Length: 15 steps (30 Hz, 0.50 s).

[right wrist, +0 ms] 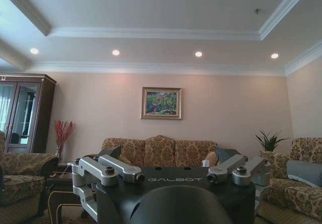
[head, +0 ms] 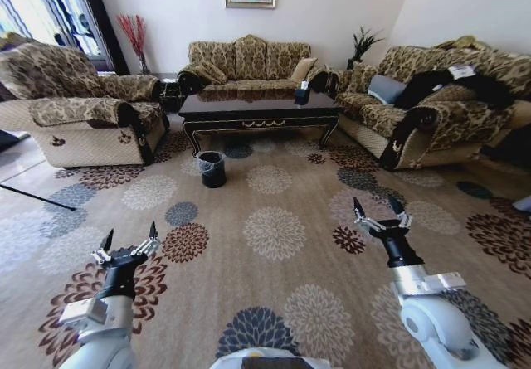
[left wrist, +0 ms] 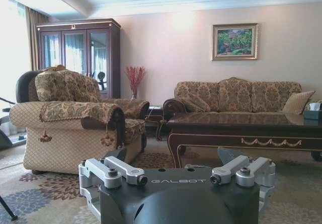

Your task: Move to the front of the table and pick up the trash from the floor, then place it into the trash bin.

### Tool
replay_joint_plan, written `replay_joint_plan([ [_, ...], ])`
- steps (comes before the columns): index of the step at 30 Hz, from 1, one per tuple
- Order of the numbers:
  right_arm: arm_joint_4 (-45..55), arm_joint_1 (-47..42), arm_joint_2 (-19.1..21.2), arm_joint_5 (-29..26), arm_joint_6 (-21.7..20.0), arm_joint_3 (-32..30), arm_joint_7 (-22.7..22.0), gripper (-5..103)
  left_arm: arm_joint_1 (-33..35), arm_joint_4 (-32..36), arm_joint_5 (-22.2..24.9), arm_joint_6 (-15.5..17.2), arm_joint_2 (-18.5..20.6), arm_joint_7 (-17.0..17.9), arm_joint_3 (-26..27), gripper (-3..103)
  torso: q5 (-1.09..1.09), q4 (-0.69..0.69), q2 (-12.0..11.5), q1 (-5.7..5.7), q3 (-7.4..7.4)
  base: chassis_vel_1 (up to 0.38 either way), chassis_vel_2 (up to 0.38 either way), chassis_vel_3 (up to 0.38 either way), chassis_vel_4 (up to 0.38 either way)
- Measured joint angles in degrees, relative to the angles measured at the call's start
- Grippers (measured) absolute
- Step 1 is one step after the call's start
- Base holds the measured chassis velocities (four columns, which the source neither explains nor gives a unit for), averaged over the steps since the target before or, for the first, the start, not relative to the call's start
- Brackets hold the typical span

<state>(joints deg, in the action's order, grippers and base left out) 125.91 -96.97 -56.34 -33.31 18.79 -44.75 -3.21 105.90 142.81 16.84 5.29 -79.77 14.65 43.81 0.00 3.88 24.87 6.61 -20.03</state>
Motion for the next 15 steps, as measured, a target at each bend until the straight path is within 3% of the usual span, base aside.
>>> replay_joint_plan([
  [15, 0.00, 0.00, 0.00, 0.00, 0.00, 0.00, 0.00, 100, 0.00, 0.00, 0.00, 0.00, 0.01, 0.00, 0.00, 100, 0.00, 0.00, 3.37, 1.27, -2.09, 0.000, 0.000, 0.000, 0.000],
])
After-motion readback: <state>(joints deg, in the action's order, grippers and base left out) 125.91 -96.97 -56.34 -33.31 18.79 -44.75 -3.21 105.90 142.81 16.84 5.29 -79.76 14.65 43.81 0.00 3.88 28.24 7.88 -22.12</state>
